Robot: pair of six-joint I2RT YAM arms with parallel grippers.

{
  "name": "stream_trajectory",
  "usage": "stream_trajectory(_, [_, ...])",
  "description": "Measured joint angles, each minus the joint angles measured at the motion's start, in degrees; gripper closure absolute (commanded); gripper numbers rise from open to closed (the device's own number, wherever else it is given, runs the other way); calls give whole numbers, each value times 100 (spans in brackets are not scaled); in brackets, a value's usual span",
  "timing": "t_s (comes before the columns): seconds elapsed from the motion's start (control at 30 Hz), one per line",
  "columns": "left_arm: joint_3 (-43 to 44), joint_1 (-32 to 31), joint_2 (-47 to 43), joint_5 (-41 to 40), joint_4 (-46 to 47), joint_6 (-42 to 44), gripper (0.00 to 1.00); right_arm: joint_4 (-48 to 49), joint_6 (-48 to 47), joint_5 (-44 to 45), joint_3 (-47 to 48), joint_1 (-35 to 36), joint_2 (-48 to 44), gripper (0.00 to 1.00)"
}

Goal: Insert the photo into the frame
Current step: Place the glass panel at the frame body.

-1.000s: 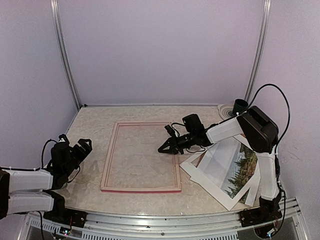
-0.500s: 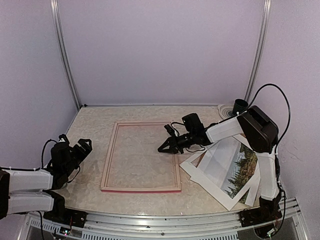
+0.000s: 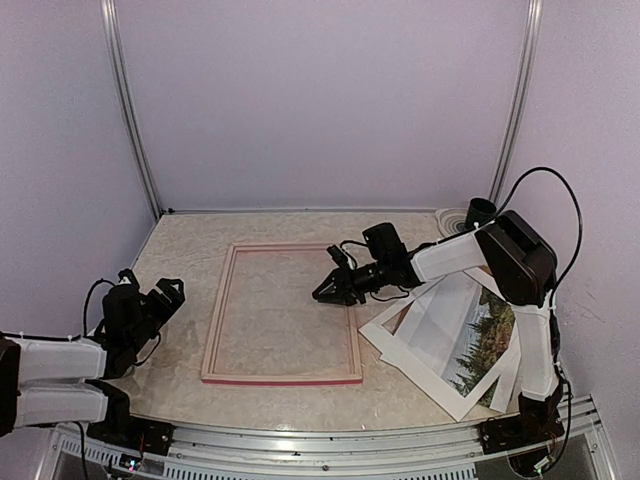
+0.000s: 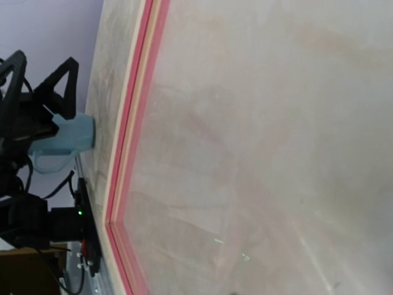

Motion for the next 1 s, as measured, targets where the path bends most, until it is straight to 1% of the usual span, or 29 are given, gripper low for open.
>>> stream_trajectory(0.07, [0,0,0,0,0,0,1,-2,-11,-4,4,0,0,68])
stream_trajectory(0.2, [0,0,2,0,0,0,1,-13,-13,-2,11,0,0,64])
stream_trajectory(0.57, [0,-2,2,2,0,0,1,-101,-55,9,46,17,0,42])
stream_trajectory(1.0, [0,-2,2,4,0,0,1,-643,-317,258,210,33,-83,33])
